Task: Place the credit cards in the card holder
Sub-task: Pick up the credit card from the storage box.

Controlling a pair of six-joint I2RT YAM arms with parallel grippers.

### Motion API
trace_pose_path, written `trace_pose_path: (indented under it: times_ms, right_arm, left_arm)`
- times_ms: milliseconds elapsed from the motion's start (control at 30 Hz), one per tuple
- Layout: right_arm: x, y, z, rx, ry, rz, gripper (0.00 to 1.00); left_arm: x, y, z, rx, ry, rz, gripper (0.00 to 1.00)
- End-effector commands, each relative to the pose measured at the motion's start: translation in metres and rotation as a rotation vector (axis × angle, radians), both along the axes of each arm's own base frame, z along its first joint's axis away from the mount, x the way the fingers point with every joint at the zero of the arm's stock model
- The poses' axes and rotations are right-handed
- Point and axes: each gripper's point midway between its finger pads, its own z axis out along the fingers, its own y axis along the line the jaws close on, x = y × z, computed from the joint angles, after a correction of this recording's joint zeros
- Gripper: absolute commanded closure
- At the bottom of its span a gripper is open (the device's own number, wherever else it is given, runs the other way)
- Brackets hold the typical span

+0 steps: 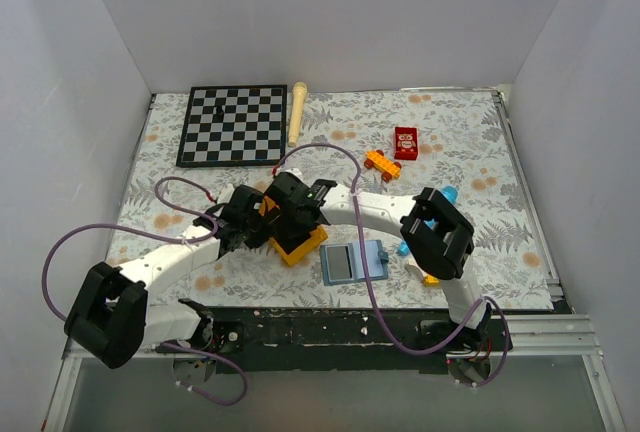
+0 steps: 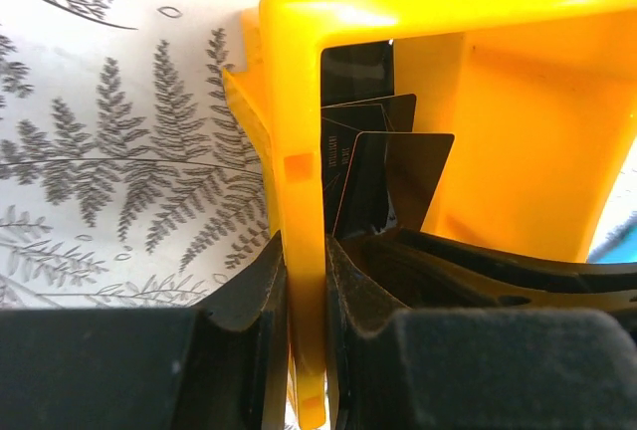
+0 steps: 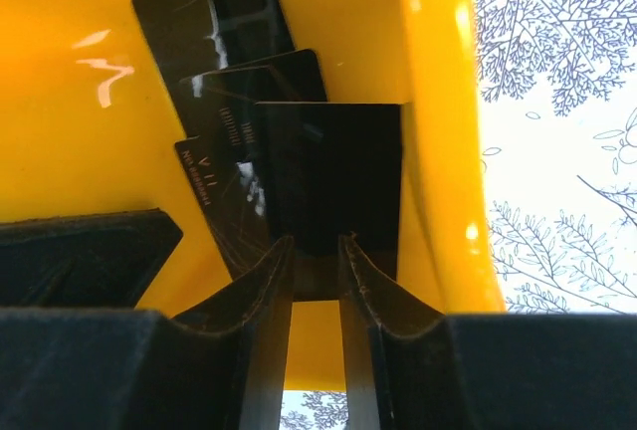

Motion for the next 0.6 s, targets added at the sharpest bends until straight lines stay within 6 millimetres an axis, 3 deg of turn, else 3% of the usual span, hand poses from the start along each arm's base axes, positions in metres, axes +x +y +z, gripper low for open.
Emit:
trace_pose_path:
  times_ms: [0,100,333,567]
  right_arm:
    - [-0.011,-0.05,-0.027,-0.258,-0.021,-0.015,0.64]
    - [-0.014,-0.06,-0.021,-0.251,-0.056,-0.026,0.63]
    - [-0.009,-0.062,0.015,-0.118,-0.179,-0.045,0.64]
    - [-0.002,-0.068,0.037,-0.145,-0.231,-0.039,0.6]
  left_arm:
    - [0.002,-0.015,-0.001,-0.116,-0.086,-0.036,1.0]
    - [-0.005,-0.014,-0.01,-0.155,-0.135,-0.049,1.0]
    - [-0.02,-0.021,-0.028,-0.318,-0.217,-0.055,1.0]
    - [-0.01,-0.018,-0.023,-0.27,-0.248,-0.06,1.0]
